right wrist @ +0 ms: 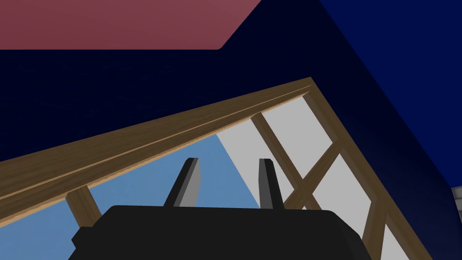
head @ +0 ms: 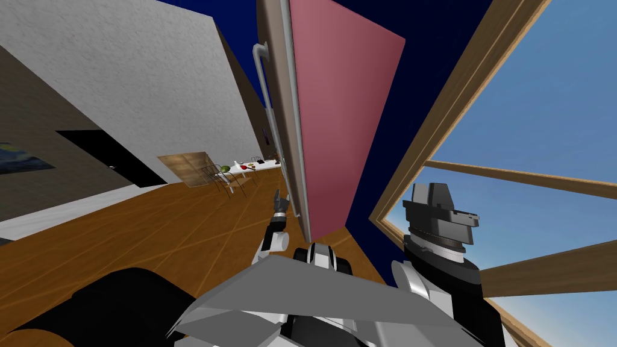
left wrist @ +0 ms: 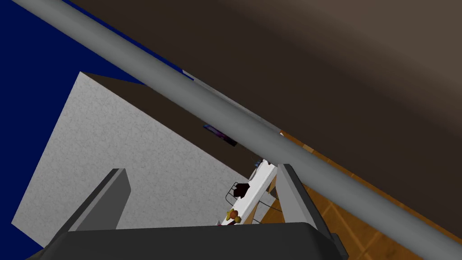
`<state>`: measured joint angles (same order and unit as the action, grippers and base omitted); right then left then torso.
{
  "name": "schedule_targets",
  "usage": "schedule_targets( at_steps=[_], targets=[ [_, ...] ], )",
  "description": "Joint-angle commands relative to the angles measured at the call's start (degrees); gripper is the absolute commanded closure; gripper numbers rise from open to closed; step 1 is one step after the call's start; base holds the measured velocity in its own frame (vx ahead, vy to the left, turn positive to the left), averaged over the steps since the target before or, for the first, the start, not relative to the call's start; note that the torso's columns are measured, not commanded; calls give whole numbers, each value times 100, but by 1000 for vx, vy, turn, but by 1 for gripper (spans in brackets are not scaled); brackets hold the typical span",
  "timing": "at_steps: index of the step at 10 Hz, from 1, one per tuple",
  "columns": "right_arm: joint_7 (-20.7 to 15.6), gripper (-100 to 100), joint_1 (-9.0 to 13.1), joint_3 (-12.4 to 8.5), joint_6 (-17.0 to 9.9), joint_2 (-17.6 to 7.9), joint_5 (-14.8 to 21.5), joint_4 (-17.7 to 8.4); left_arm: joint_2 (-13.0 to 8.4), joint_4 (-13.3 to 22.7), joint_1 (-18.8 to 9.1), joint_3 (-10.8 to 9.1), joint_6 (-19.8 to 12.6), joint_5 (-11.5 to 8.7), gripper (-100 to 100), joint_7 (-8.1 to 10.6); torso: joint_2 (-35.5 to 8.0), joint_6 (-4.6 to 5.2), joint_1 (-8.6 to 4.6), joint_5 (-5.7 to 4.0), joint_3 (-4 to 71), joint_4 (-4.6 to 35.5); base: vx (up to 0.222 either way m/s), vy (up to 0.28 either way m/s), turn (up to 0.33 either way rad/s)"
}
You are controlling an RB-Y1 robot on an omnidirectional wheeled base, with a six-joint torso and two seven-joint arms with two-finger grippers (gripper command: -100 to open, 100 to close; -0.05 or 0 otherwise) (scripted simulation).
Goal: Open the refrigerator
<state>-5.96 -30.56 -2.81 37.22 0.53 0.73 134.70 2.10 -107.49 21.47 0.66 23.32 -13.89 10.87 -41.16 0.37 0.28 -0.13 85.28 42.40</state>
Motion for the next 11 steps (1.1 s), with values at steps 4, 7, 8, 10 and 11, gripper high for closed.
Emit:
schedule_targets(
  at_steps=[4, 7, 8, 10, 11],
  targets=[
    [0, 0, 0, 0, 0, 0, 0, 0, -311, 217, -103, -1, 189, 8, -100, 31, -101, -30, -28, 10, -65, -11, -6, -9, -28],
    [0, 0, 0, 0, 0, 0, 0, 0, -800, 390, -120, -18, 220, -23, -100, 65, -90, -34, -18, 19, -59, -23, 6, -17, 15],
    [0, 0, 0, 0, 0, 0, 0, 0, -915, 462, -126, -25, 233, -36, -100, 80, -86, -32, -19, 20, -57, -25, 5, -20, 40],
    [0, 0, 1, 1, 0, 1, 0, 0, -1123, 689, -146, -49, 280, -81, -100, 130, -31, -18, -1, 36, -27, -54, -2, -34, 29],
    [0, 0, 0, 1, 0, 1, 0, 0, -1152, 763, -152, -57, 296, -97, -100, 147, -10, -20, 3, 37, -13, -60, 19, -45, 20]
  ],
)
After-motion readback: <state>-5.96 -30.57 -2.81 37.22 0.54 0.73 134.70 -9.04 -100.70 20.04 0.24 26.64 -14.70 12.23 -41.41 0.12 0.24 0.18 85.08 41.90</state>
